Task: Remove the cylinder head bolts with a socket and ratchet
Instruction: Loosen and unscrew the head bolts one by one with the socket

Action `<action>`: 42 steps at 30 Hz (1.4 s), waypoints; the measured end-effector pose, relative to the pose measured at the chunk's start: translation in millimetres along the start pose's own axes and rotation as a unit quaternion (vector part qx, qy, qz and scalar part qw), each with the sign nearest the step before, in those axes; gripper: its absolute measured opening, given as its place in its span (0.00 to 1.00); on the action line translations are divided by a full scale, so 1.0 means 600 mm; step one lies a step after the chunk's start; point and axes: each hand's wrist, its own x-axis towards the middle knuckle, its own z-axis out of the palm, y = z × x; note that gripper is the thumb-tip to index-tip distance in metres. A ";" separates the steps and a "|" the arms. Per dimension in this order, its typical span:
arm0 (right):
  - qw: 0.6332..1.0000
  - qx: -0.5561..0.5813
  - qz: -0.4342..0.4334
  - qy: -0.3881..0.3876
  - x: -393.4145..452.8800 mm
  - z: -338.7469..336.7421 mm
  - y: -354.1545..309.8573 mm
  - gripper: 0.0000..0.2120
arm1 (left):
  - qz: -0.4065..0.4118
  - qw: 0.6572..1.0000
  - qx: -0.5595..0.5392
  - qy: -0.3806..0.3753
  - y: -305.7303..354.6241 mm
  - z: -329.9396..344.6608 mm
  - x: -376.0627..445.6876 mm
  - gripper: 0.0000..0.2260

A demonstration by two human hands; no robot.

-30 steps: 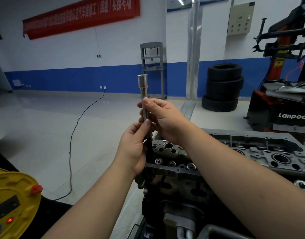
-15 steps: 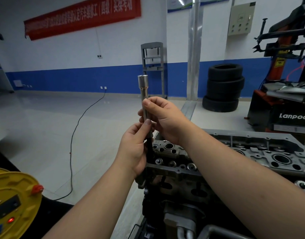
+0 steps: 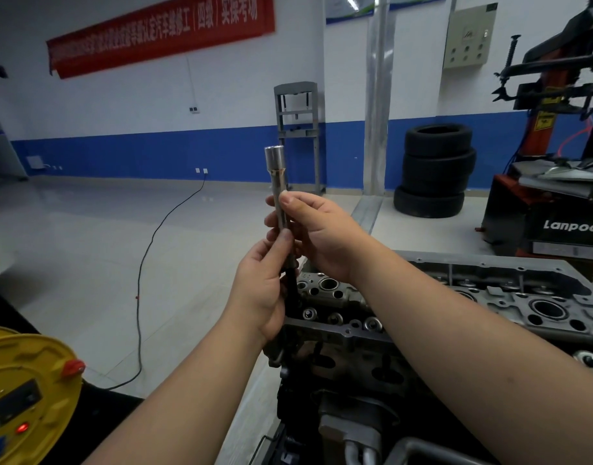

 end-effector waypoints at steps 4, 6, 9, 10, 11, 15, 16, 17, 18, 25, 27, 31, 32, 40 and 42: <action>1.000 0.016 0.019 -0.013 0.000 0.003 -0.004 0.12 | -0.007 0.998 0.003 -0.060 0.002 -0.003 -0.002 0.18; 1.000 0.013 0.020 -0.013 0.000 0.003 -0.004 0.13 | -0.006 0.999 0.009 -0.052 0.003 -0.002 -0.002 0.17; 1.000 -0.008 0.003 0.004 0.001 0.002 -0.001 0.10 | -0.008 1.000 0.002 -0.011 0.002 -0.001 -0.002 0.12; 1.000 -0.011 -0.002 0.009 0.002 0.001 0.000 0.09 | -0.005 1.000 -0.003 0.002 0.002 -0.001 -0.001 0.12; 1.000 -0.009 -0.004 0.012 0.002 0.000 0.001 0.08 | -0.003 1.000 -0.005 0.012 0.001 -0.001 0.000 0.12; 1.000 -0.018 -0.002 0.012 0.003 0.002 -0.002 0.11 | -0.003 1.000 0.005 -0.007 0.002 -0.003 0.002 0.14; 1.000 -0.019 0.000 0.012 0.003 0.003 -0.002 0.12 | -0.003 1.000 0.009 -0.020 0.002 -0.003 0.001 0.16; 1.000 -0.014 0.003 0.011 0.003 0.004 -0.003 0.12 | -0.002 0.999 0.009 -0.034 0.001 -0.004 0.002 0.18; 1.000 -0.009 0.006 0.008 0.002 0.004 -0.003 0.13 | 0.000 0.999 0.006 -0.048 0.000 -0.004 0.001 0.19; 1.000 -0.023 0.002 -0.008 -0.003 0.001 -0.002 0.12 | 0.005 1.000 0.003 -0.031 -0.004 -0.002 0.003 0.13; 0.999 -0.031 0.001 -0.015 -0.002 0.000 0.000 0.14 | 0.013 1.000 -0.003 -0.024 -0.006 -0.003 0.006 0.13; 0.999 -0.039 0.015 -0.013 0.003 -0.001 0.004 0.18 | 0.009 0.999 0.029 -0.027 -0.010 -0.001 0.010 0.11; 0.999 -0.036 0.019 -0.007 0.005 -0.002 0.005 0.19 | 0.005 0.999 0.044 -0.021 -0.011 0.000 0.011 0.11; 0.993 -0.040 0.051 0.103 0.020 -0.001 0.023 0.25 | 0.014 0.997 0.070 0.005 -0.016 0.007 0.018 0.19; 0.977 -0.135 0.071 0.151 0.024 0.002 0.020 0.24 | 0.005 0.997 0.077 -0.002 -0.012 0.008 0.018 0.24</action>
